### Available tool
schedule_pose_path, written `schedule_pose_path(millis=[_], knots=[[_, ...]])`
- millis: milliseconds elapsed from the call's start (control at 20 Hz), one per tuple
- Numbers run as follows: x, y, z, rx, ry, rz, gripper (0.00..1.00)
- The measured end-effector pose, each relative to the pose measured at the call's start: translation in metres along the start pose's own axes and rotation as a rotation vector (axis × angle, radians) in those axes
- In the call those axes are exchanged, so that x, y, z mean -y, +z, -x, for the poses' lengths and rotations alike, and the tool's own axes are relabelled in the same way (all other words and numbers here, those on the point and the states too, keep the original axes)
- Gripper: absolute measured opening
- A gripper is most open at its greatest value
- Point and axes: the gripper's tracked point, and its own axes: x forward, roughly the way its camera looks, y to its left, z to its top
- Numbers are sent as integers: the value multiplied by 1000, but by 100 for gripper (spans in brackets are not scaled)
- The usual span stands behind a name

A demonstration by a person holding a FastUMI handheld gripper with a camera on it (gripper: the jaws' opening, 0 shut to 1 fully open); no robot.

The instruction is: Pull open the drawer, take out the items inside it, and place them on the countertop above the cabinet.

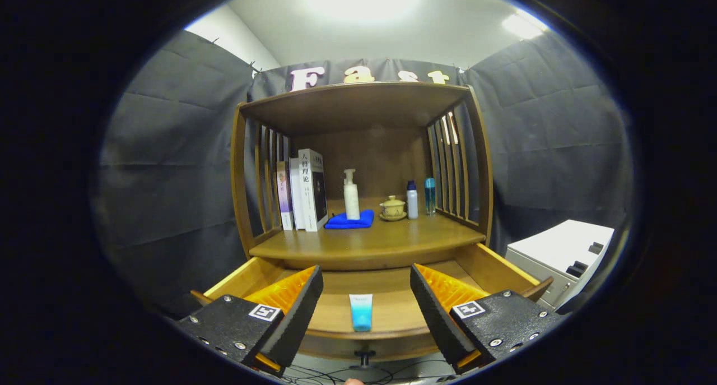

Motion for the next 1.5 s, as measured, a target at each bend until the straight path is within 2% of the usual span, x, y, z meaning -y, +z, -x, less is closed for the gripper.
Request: schedule_pose_path(millis=[200, 400, 600, 850, 950, 1250, 1500], knots=[[0, -1, -42, -113, -28, 40, 96], [2, -39, -71, -329, -91, 67, 96], [1, -71, -93, -486, -129, 144, 96], [-1, -122, -94, -690, -158, 128, 97], [8, -130, -92, -737, -197, 177, 96], [9, -159, -98, -910, -218, 179, 95], [2, -187, -96, -1047, -217, 114, 95]])
